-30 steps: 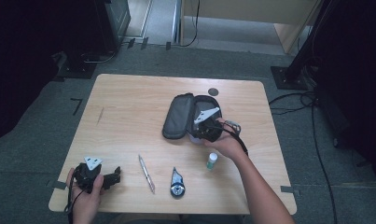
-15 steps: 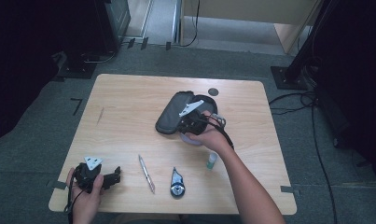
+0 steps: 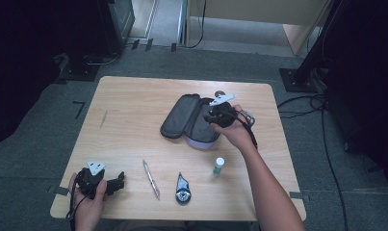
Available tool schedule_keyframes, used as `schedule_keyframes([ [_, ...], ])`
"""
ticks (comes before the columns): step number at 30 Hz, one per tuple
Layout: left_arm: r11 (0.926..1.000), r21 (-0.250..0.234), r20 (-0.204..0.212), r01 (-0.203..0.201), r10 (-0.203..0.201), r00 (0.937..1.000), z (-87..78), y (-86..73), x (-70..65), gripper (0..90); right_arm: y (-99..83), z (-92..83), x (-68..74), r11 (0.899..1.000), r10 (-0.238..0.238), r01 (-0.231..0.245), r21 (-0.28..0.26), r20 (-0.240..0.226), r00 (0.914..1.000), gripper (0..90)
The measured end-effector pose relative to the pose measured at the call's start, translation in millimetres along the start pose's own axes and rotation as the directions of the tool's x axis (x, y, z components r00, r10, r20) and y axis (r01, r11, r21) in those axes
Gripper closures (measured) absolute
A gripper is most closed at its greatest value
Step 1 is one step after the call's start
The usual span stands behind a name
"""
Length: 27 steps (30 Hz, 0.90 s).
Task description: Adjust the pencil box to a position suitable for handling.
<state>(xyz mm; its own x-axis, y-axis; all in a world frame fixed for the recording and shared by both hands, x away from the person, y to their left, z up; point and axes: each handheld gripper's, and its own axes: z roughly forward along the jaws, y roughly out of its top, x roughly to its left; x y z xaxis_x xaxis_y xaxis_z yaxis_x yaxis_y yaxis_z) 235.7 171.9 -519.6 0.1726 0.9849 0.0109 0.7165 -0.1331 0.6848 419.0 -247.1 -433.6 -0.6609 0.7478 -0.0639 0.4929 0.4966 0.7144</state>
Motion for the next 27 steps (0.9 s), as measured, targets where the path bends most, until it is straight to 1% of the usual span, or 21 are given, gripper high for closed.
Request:
schedule_keyframes([
  [3, 1.0, 0.0, 0.0, 0.0, 0.0, 1.0, 0.0, 0.0, 0.0, 0.0, -4.0, -0.2, -11.9, 1.0, 0.025, -0.025, 0.001, 0.046, 0.9986, 65.0],
  [5, 1.0, 0.0, 0.0, 0.0, 0.0, 1.0, 0.0, 0.0, 0.0, 0.0, -9.9, 1.1, -22.0, 0.999, 0.045, -0.047, 0.016, 0.088, 0.9951, 65.9],
  [6, 1.0, 0.0, 0.0, 0.0, 0.0, 1.0, 0.0, 0.0, 0.0, 0.0, -9.9, 1.1, -22.0, 0.999, 0.045, -0.047, 0.016, 0.088, 0.9951, 65.9],
  [7, 1.0, 0.0, 0.0, 0.0, 0.0, 1.0, 0.0, 0.0, 0.0, 0.0, -14.4, 2.7, -26.3, 0.996, 0.07, -0.076, 0.053, 0.098, 0.9927, 70.5],
  [8, 1.0, 0.0, 0.0, 0.001, -0.001, 1.0, 0.0, 0.0, 0.0, 0.0, -14.4, 2.7, -26.3, 0.996, 0.07, -0.076, 0.053, 0.098, 0.9927, 70.5],
  [9, 1.0, 0.0, 0.0, 0.0, 0.0, 1.0, 0.0, 0.0, 0.0, 0.0, -18.6, 4.4, -28.8, 0.995, 0.066, -0.075, 0.072, 0.119, 0.9907, 70.8],
  [10, 1.0, 0.0, 0.0, 0.0, 0.0, 1.0, 0.0, 0.0, 0.0, 0.0, -18.6, 4.4, -28.8, 0.995, 0.066, -0.075, 0.072, 0.119, 0.9907, 70.8],
  [11, 1.0, 0.0, 0.0, 0.001, -0.001, 1.0, 0.0, 0.0, 0.0, 0.0, -22.9, 5.3, -32.2, 0.994, 0.068, -0.08, 0.075, 0.154, 0.9858, 68.8],
  [12, 1.0, 0.0, 0.0, 0.001, -0.001, 1.0, 0.0, 0.0, 0.0, 0.0, -22.9, 5.3, -32.2, 0.994, 0.068, -0.08, 0.075, 0.154, 0.9858, 68.8],
  [13, 1.0, 0.0, 0.0, 0.0, 0.0, 1.0, 0.0, 0.0, 0.0, 0.0, -24.5, 5.6, -34.1, 0.993, 0.084, -0.097, 0.069, 0.163, 0.9829, 68.2],
  [14, 1.0, 0.0, 0.0, 0.0, 0.0, 1.0, 0.0, 0.0, 0.0, 0.0, -27.0, 5.7, -38.9, 0.99, 0.112, -0.126, 0.063, 0.183, 0.9767, 66.6],
  [16, 1.0, 0.0, 0.0, 0.0, 0.0, 1.0, 0.0, 0.0, 0.0, 0.0, -28.2, 5.8, -41.7, 0.989, 0.123, -0.136, 0.061, 0.186, 0.9749, 66.6],
  [17, 1.0, 0.0, 0.0, 0.0, 0.0, 1.0, 0.0, 0.0, 0.0, 0.0, -29.7, 6.5, -44.0, 0.985, 0.148, -0.163, 0.063, 0.195, 0.9696, 66.7],
  [19, 1.0, 0.0, 0.0, 0.0, 0.0, 1.0, 0.0, 0.0, 0.0, 0.0, -32.0, 8.5, -47.5, 0.979, 0.174, -0.191, 0.072, 0.189, 0.9663, 68.0],
  [21, 1.0, 0.0, 0.0, 0.001, -0.001, 1.0, 0.0, 0.0, 0.0, 0.0, -35.2, 11.8, -48.9, 0.964, 0.23, -0.248, 0.091, 0.176, 0.9573, 69.2],
  [22, 1.0, 0.0, 0.0, 0.0, 0.0, 1.0, 0.0, 0.0, 0.0, 0.0, -36.5, 13.5, -49.3, 0.961, 0.244, -0.262, 0.092, 0.165, 0.9556, 70.0],
  [23, 1.0, 0.0, 0.0, 0.0, 0.0, 1.0, 0.0, 0.0, 0.0, 0.0, -37.5, 14.8, -48.6, 0.954, 0.267, -0.283, 0.095, 0.154, 0.9514, 71.5],
  [24, 1.0, 0.0, 0.0, 0.0, 0.0, 1.0, 0.0, 0.0, 0.0, 0.0, -38.2, 15.9, -48.2, 0.952, 0.278, -0.293, 0.094, 0.142, 0.9499, 72.8],
  [25, 1.0, 0.0, 0.0, 0.0, 0.0, 1.0, 0.0, 0.0, 0.0, 0.0, -38.9, 17.0, -47.2, 0.946, 0.295, -0.308, 0.101, 0.129, 0.9468, 74.8],
  [26, 1.0, 0.0, 0.0, 0.0, 0.0, 1.0, 0.0, 0.0, 0.0, 0.0, -40.4, 19.8, -43.7, 0.939, 0.311, -0.324, 0.119, 0.113, 0.9437, 82.4],
  [27, 1.0, 0.0, 0.0, 0.0, 0.0, 1.0, 0.0, 0.0, 0.0, 0.0, -40.4, 19.8, -43.7, 0.939, 0.311, -0.324, 0.119, 0.113, 0.9437, 82.4],
])
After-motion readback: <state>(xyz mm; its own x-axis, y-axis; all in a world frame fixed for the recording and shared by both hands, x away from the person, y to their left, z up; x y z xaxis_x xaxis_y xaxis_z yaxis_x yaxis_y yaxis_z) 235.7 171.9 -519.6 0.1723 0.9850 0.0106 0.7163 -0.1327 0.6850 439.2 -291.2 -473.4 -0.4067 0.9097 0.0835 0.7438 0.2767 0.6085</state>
